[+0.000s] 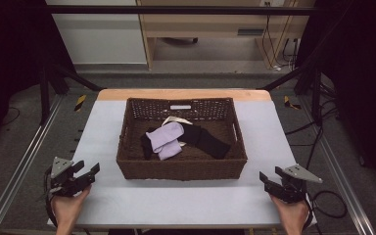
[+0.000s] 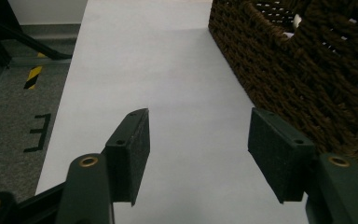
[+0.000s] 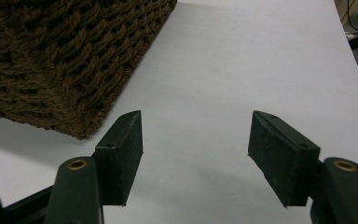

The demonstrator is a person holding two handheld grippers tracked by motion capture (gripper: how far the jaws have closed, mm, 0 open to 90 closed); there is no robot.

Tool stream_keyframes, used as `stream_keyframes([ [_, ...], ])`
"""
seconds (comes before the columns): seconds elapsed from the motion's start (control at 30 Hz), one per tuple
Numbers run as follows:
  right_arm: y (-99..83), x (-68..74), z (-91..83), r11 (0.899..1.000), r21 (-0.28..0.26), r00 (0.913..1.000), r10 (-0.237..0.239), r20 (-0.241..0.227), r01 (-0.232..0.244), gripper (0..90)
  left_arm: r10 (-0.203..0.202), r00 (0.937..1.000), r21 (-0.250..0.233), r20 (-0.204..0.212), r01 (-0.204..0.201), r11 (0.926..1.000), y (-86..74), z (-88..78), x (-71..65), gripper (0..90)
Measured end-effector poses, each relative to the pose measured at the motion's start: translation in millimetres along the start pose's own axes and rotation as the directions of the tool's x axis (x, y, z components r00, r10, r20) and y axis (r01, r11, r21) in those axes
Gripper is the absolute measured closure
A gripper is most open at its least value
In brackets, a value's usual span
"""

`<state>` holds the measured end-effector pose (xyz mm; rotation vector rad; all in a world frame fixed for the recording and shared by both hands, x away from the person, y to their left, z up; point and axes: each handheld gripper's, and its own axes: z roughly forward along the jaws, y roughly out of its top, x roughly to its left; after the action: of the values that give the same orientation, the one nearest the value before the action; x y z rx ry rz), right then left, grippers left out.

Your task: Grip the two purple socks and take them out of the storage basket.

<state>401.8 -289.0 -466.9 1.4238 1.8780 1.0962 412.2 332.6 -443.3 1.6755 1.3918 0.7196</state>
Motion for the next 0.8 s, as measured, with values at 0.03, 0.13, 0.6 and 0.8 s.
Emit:
stream_keyframes([
  [0.03,-0.1,0.1,0.1,1.0,-0.004,1.0,-0.006,0.001,0.006,35.0,-0.004,1.0,0.001,0.008,0.004,1.0,0.7,-0.7,-0.2,38.4],
  [0.13,0.3,1.1,-1.6,1.0,-0.007,1.0,-0.008,-0.006,0.008,34.6,-0.007,0.9998,0.001,0.018,0.007,1.0,2.9,-2.7,-1.0,38.4],
  [0.6,0.6,1.3,-1.9,1.0,-0.008,0.9999,-0.014,-0.002,0.014,34.4,0.0,0.9984,-0.035,0.057,0.002,0.9994,20.2,-14.8,-10.5,37.5],
  [0.8,0.4,2.2,-1.2,1.0,-0.006,0.9996,-0.027,-0.001,0.027,33.9,0.018,0.9971,-0.05,0.074,-0.015,0.9986,31.3,-19.7,-16.4,36.3],
])
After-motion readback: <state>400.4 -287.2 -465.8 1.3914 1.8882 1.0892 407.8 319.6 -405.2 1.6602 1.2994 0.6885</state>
